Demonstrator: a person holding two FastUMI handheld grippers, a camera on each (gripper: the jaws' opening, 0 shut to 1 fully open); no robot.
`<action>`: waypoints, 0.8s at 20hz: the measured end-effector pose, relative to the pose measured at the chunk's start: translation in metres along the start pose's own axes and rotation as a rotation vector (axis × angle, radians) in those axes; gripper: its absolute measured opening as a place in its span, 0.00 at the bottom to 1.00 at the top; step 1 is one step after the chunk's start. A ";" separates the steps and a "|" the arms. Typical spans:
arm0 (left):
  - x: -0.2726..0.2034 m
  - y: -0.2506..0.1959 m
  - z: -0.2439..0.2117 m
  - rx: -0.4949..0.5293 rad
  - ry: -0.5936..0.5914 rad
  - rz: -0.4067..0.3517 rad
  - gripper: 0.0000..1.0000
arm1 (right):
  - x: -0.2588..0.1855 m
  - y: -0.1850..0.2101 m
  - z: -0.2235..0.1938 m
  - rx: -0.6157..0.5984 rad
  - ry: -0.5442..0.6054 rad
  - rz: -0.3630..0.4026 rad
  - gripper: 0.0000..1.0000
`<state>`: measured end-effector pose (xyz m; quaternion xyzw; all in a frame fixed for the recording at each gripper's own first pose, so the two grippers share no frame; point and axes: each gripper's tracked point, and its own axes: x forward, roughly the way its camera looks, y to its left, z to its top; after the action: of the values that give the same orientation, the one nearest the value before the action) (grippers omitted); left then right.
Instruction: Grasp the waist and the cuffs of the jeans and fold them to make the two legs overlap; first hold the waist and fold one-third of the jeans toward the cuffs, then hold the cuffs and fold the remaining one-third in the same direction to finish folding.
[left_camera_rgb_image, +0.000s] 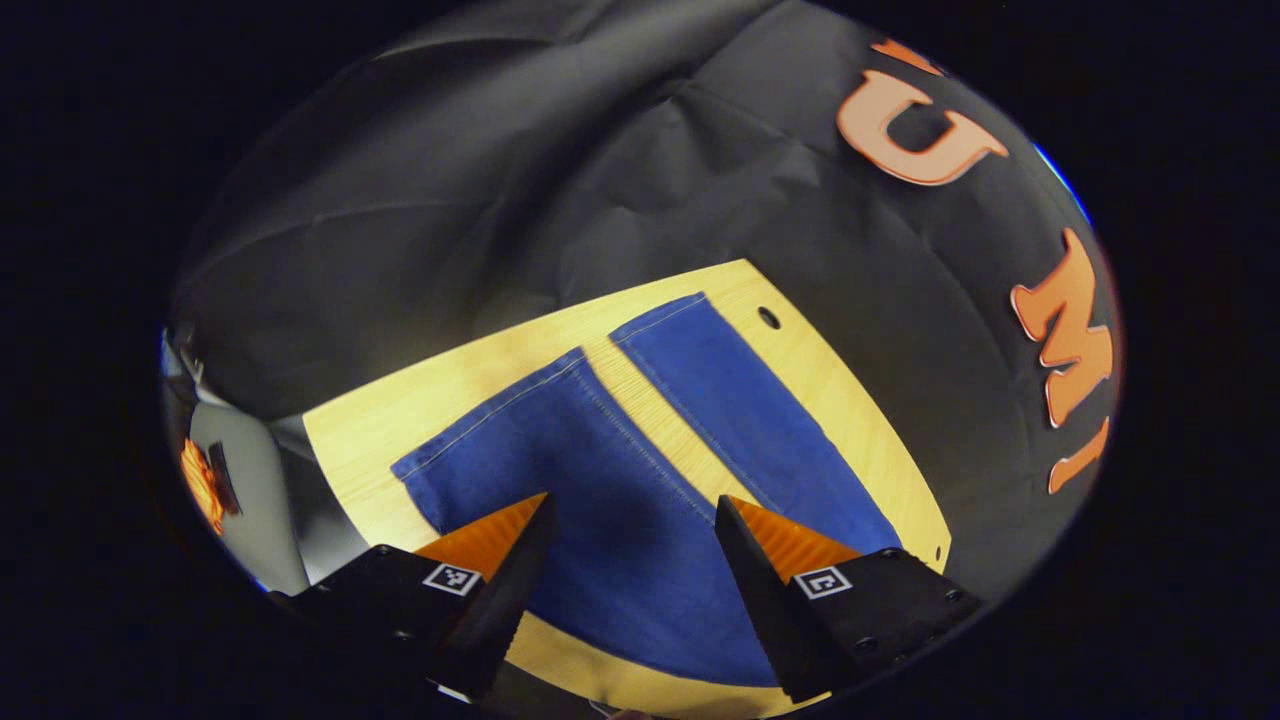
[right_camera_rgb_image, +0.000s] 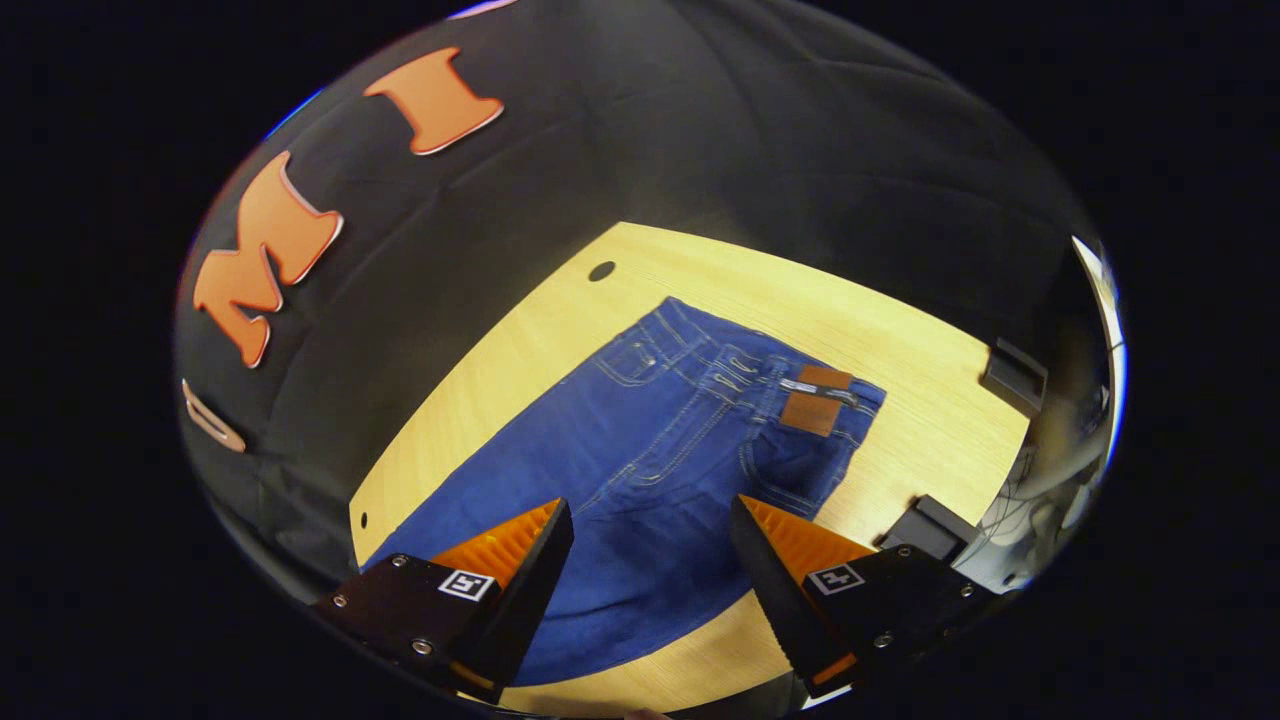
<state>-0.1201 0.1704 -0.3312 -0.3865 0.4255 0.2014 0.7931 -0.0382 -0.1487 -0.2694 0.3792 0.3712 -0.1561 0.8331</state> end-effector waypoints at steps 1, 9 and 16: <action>0.000 0.010 -0.002 -0.038 0.024 0.007 0.98 | 0.000 -0.006 0.000 0.024 0.012 -0.007 0.98; -0.005 0.078 -0.021 -0.288 0.126 0.048 0.98 | 0.014 -0.038 0.003 0.145 0.085 -0.029 0.98; 0.003 0.106 -0.028 -0.421 0.146 0.004 0.96 | 0.022 -0.059 0.002 0.202 0.151 -0.017 0.98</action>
<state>-0.2019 0.2146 -0.3898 -0.5564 0.4310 0.2587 0.6616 -0.0547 -0.1890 -0.3154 0.4689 0.4186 -0.1706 0.7588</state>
